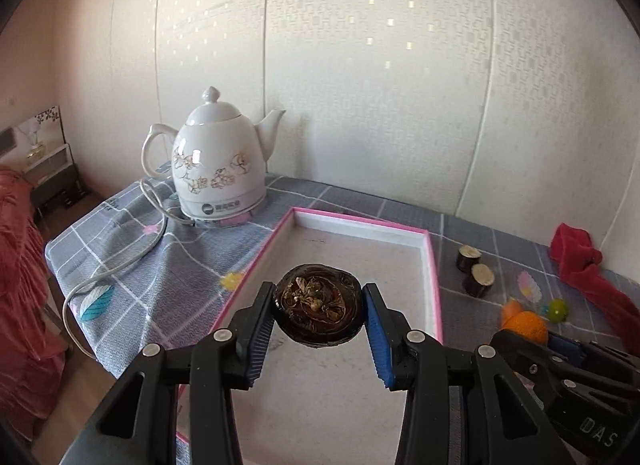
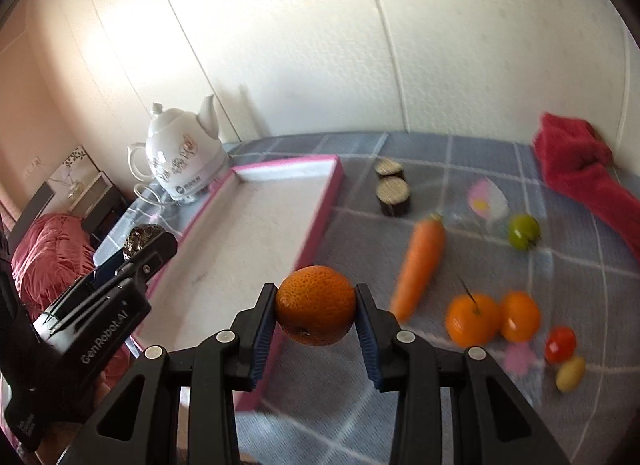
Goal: Organize fruits
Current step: 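Open the left tool over the tray while the right tool drops the orange there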
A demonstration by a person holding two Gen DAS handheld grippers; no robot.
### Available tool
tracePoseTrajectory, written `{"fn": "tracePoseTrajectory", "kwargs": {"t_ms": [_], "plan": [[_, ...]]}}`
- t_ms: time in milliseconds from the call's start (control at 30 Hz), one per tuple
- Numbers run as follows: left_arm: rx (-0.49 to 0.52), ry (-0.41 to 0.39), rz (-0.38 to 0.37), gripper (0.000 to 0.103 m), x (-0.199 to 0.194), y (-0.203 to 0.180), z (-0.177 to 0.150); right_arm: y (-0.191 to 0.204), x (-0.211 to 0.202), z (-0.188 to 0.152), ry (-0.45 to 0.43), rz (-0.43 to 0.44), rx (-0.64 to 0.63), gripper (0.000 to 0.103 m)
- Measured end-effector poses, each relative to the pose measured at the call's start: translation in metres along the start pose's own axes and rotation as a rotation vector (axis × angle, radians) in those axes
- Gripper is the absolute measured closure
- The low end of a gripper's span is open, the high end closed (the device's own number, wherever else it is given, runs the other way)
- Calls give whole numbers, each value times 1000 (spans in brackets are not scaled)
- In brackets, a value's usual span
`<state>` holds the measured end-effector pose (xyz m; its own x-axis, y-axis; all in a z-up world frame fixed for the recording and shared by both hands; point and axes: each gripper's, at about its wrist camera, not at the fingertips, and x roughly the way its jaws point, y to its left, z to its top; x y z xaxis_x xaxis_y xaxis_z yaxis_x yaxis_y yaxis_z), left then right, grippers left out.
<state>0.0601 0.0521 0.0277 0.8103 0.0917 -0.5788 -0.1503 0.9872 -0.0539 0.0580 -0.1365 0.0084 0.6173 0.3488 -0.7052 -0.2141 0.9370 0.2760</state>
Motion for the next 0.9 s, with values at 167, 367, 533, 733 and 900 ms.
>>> {"fn": "tracePoseTrajectory", "kwargs": {"t_ms": [167, 367, 533, 733, 900], "plan": [[-41, 51, 68, 59, 20, 16, -5, 25, 35, 17, 2, 50, -68, 64], [-81, 75, 109, 59, 27, 24, -9, 28, 61, 14, 52, 177, -29, 63], [-80, 57, 105, 57, 20, 22, -9, 31, 62, 14, 64, 185, -33, 62], [-67, -12, 114, 51, 4, 21, -7, 20, 60, 12, 68, 128, -1, 62], [-69, -36, 120, 46, -1, 22, -8, 12, 60, 7, 77, 85, 17, 62]]}}
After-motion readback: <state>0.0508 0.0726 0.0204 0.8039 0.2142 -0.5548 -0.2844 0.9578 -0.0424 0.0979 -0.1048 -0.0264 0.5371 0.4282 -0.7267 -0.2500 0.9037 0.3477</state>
